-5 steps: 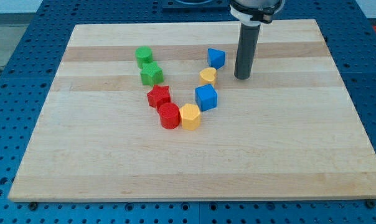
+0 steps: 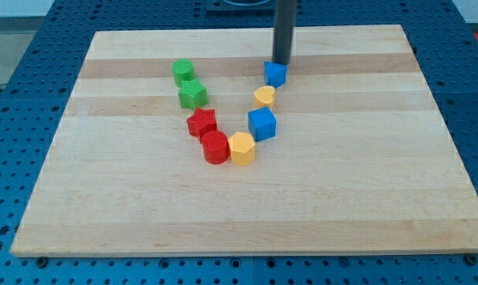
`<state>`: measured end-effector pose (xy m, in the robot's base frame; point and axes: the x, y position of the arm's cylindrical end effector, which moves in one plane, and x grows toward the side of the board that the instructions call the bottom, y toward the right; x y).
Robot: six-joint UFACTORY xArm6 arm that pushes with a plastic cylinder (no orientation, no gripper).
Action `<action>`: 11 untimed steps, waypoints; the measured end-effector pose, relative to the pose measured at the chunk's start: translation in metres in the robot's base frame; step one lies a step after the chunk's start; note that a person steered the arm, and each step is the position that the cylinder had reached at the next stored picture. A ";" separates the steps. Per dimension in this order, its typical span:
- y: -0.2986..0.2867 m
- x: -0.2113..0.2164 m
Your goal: Adjust the green star to the bottom of the green circle
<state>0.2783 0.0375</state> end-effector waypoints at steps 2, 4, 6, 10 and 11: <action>-0.074 0.012; -0.085 0.033; -0.085 0.079; -0.094 0.084; -0.100 0.082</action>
<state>0.3604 -0.0620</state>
